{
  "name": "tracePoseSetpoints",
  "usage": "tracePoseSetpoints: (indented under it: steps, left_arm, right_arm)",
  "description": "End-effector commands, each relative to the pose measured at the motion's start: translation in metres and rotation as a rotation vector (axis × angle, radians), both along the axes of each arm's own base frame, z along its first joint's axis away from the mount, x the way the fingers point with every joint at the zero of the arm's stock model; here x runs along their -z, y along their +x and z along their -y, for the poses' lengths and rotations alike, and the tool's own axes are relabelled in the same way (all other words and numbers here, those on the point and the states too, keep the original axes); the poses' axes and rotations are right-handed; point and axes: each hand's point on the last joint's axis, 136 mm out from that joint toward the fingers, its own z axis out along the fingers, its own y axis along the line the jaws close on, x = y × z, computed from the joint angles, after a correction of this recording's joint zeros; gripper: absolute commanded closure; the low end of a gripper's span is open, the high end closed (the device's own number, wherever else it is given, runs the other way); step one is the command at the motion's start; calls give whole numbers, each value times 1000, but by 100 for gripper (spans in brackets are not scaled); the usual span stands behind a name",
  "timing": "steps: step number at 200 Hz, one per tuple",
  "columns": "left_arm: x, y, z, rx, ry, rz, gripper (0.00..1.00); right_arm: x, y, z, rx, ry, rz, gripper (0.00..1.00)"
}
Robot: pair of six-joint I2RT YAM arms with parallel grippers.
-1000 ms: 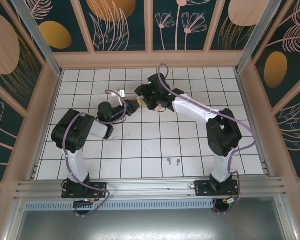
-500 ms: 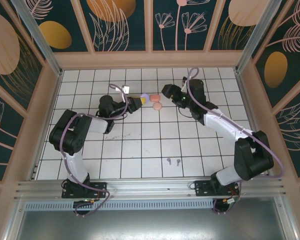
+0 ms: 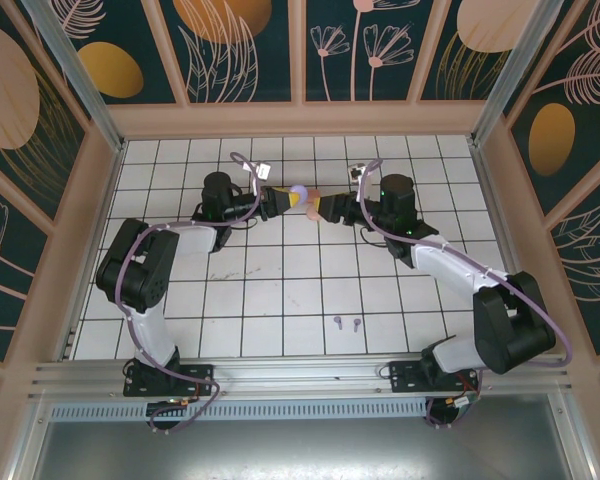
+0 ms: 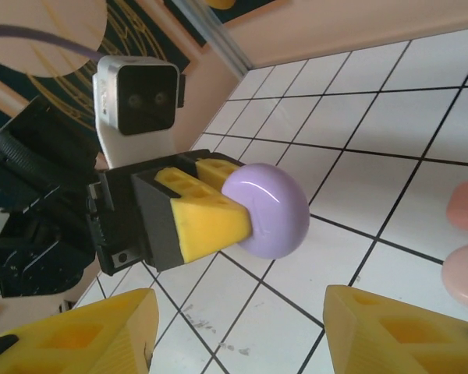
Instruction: Insert wireless bluetooth earbuds into charging case
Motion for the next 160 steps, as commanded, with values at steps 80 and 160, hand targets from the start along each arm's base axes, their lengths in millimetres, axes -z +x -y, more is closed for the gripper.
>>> tracePoseSetpoints:
  steps: [80, 160]
  left_arm:
    - [-29, -18, 3, 85, 10, 73, 100]
    - [-52, -26, 10, 121, -5, 127, 100]
  right_arm:
    - [-12, 14, -31, -115, 28, 76, 46]
    - [19, 36, -24, -49, -2, 8, 55]
